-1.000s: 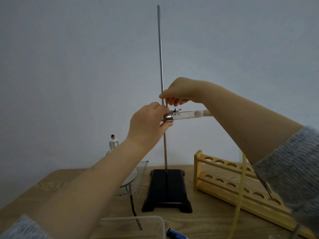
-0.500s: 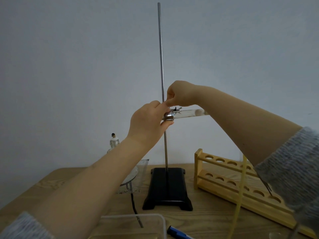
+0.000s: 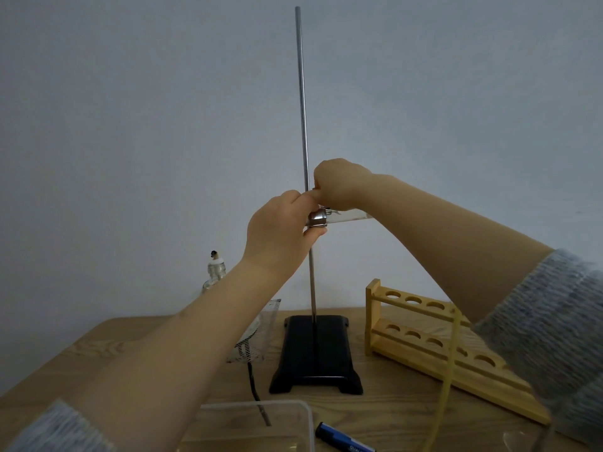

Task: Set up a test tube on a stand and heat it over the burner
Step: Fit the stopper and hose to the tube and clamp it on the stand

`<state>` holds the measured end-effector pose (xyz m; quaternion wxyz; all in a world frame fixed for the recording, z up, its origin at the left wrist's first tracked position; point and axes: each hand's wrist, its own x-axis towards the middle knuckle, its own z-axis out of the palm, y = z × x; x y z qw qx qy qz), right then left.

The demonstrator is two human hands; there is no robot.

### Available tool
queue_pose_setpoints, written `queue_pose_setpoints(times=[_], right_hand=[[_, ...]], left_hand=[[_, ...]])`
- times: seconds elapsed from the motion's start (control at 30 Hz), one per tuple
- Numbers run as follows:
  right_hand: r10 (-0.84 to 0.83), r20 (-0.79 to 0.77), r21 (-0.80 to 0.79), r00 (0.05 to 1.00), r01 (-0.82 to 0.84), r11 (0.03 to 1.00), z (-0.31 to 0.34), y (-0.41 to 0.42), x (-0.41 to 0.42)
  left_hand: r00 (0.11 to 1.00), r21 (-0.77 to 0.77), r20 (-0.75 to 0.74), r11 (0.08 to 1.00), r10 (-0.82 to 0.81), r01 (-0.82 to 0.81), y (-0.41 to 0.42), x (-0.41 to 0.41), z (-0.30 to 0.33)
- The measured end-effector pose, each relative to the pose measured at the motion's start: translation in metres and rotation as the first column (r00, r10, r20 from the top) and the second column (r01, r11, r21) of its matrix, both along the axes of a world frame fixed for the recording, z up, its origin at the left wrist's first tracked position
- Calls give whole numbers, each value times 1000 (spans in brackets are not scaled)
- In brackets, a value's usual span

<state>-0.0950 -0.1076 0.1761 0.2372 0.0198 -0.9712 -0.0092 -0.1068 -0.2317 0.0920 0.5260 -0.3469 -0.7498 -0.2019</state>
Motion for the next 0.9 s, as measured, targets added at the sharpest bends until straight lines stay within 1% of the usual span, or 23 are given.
queue_pose_setpoints(times=[0.07, 0.13, 0.33, 0.4, 0.5, 0.63, 0.73, 0.87, 0.9], right_hand=[[30, 7, -71, 1000, -29, 997, 2, 2, 2], [57, 24, -104, 998, -54, 993, 4, 3, 4], [58, 5, -97, 998, -57, 994, -1, 1, 1], [50, -1, -116, 999, -50, 992, -2, 2, 0], [64, -23, -193, 998, -68, 979, -4, 6, 0], [135, -20, -277, 991, -135, 951, -5, 13, 6], [170, 29, -313, 985, -153, 938, -1, 21, 16], [188, 140, -376, 972, -124, 918, 1, 36, 31], [195, 153, -369, 969, -127, 921, 2, 39, 34]], left_hand=[[1000, -14, 13, 1000, 4, -4, 0, 0, 1], [1000, -15, 31, 1000, 2, -2, 1, 1, 2], [999, 10, 35, 1000, -3, 2, 0, 3, 0], [999, 14, 37, 1000, -7, 6, -1, 4, 0], [999, 2, 49, 1000, -11, 11, 0, 5, 1], [998, -29, 61, 1000, 5, -3, -1, 4, 2], [996, -76, 92, 997, 19, -12, -4, 5, 3], [988, -149, 153, 989, 6, 17, -13, 6, 7], [985, -158, 170, 987, 19, 9, -16, 6, 8]])
